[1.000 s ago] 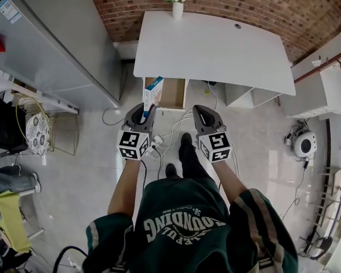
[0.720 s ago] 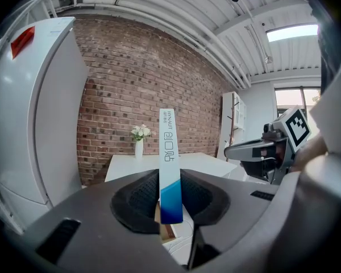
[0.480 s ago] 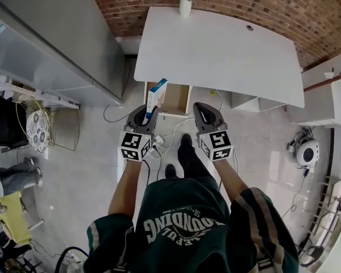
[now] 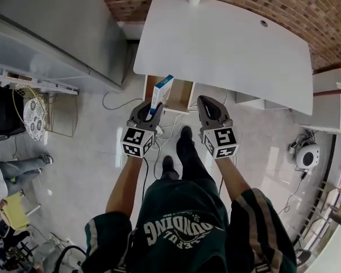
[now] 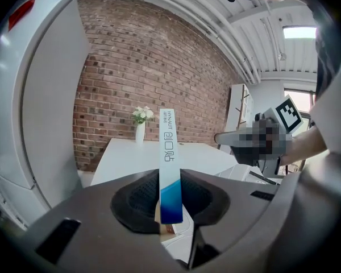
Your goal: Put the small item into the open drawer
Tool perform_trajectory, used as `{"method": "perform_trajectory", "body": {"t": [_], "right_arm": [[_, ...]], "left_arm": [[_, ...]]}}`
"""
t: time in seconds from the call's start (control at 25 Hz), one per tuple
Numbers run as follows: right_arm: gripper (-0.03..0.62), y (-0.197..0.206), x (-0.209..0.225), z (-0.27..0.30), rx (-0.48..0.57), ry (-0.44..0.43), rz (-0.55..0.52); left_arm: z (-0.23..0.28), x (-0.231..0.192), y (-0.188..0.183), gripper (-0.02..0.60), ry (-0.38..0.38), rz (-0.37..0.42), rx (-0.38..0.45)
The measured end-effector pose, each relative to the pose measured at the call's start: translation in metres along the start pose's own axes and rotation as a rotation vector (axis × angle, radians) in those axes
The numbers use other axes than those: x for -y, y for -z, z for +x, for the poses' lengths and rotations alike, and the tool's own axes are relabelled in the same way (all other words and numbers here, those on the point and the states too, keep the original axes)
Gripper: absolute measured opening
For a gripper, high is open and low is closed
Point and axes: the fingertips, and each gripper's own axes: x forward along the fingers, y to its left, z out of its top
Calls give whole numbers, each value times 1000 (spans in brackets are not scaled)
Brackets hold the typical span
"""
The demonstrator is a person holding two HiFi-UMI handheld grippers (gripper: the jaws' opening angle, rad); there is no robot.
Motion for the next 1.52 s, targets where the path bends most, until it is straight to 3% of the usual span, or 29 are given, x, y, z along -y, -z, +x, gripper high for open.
{"method": "perform_trajectory", "body": {"t": [0.32, 0.6, 1.2, 1.36, 1.52], "right_arm": [[25, 22, 11, 26, -46, -28, 4], [25, 40, 8, 48, -81, -69, -4], [25, 131, 6, 74, -185, -111, 32], [25, 150, 7, 83, -204, -121, 36], [25, 167, 8, 88, -225, -131, 36]], "left_arm": [[24, -4, 61, 98, -16, -62, -102], [42, -10, 96, 98, -36, -106, -139], [99, -44, 197, 98, -52, -113, -253], [121, -48, 211, 98, -55, -141, -254], [151, -49, 222, 98, -35, -121, -284]]}}
